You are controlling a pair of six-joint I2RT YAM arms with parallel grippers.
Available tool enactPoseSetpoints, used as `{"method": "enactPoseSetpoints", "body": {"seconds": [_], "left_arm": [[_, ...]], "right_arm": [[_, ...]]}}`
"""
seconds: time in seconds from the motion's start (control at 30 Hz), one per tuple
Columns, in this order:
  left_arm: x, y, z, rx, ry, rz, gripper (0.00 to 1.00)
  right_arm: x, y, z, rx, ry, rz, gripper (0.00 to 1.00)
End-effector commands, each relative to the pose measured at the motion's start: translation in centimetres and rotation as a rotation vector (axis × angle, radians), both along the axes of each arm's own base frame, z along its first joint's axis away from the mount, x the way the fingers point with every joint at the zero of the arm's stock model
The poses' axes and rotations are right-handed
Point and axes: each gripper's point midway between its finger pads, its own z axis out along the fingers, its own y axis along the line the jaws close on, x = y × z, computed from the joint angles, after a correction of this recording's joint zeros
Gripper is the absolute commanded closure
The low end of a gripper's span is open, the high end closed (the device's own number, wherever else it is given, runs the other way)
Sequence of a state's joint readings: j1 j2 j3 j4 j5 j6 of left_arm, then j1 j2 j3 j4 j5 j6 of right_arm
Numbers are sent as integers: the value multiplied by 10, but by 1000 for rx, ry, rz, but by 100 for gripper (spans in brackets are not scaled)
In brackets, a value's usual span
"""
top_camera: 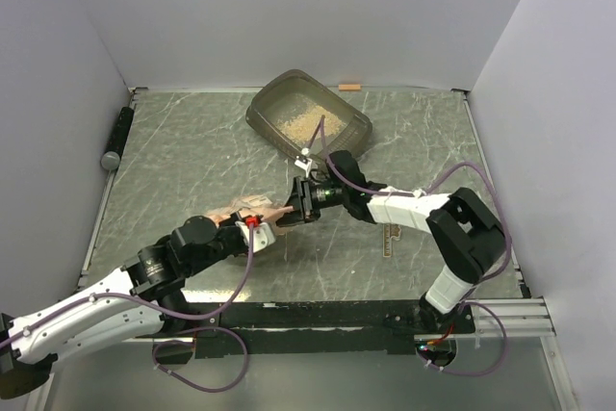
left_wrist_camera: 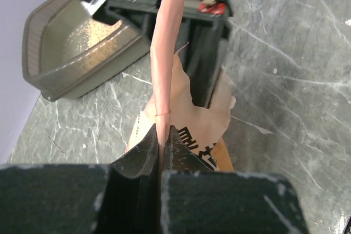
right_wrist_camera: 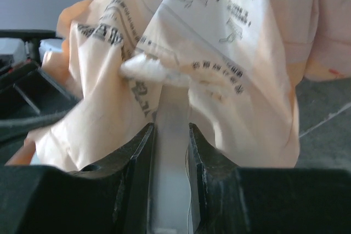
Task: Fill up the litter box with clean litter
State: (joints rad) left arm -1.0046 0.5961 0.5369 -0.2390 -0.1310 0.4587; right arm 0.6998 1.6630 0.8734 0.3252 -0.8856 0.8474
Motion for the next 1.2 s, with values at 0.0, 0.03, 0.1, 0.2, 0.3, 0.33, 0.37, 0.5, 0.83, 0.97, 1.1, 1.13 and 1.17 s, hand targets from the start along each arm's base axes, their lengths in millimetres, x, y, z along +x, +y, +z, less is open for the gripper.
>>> {"method": "enactPoseSetpoints", "body": {"seconds": [0.0, 0.03, 0.1, 0.2, 0.3, 0.33, 0.37, 0.5, 0.83, 0.97, 1.1, 1.13, 1.17], "left_arm": [[-3, -7, 25, -97, -35, -30, 99], [-3, -7, 24, -95, -37, -29, 99], [-3, -7, 26, -100, -40, -29, 99], [-3, -9, 22, -88, -33, -35, 99], [-2, -11, 19, -83, -23, -39, 99], [-2, -12, 19, -82, -21, -40, 99], [-2, -12, 19, -80, -19, -43, 99], [-1, -12, 20, -89, -22, -36, 99], [-1, -10, 27, -127, -45, -45, 99], [-1, -9, 31, -143, -51, -46, 99], [1, -9, 29, -143, -50, -41, 99], [1, -9, 30, -145, -49, -40, 99], [1, -10, 29, -143, -50, -41, 99]], "right_arm": [[-20, -16, 43, 131, -52, 77, 100], [-21, -20, 44, 135, -51, 73, 100], [-20, -30, 46, 143, -58, 51, 100], [-21, -45, 47, 153, -73, 25, 100], [-26, -54, 46, 162, -70, 13, 100], [-26, -56, 47, 168, -69, 4, 100], [-28, -60, 42, 166, -62, 0, 100], [-30, -70, 43, 192, -66, -31, 100], [-33, -97, 35, 248, -56, -105, 100], [-36, -106, 28, 263, -39, -129, 100], [-39, -113, 29, 296, -43, -148, 100], [-40, -114, 29, 301, -32, -151, 100], [-43, -116, 28, 308, -36, -151, 100]]}}
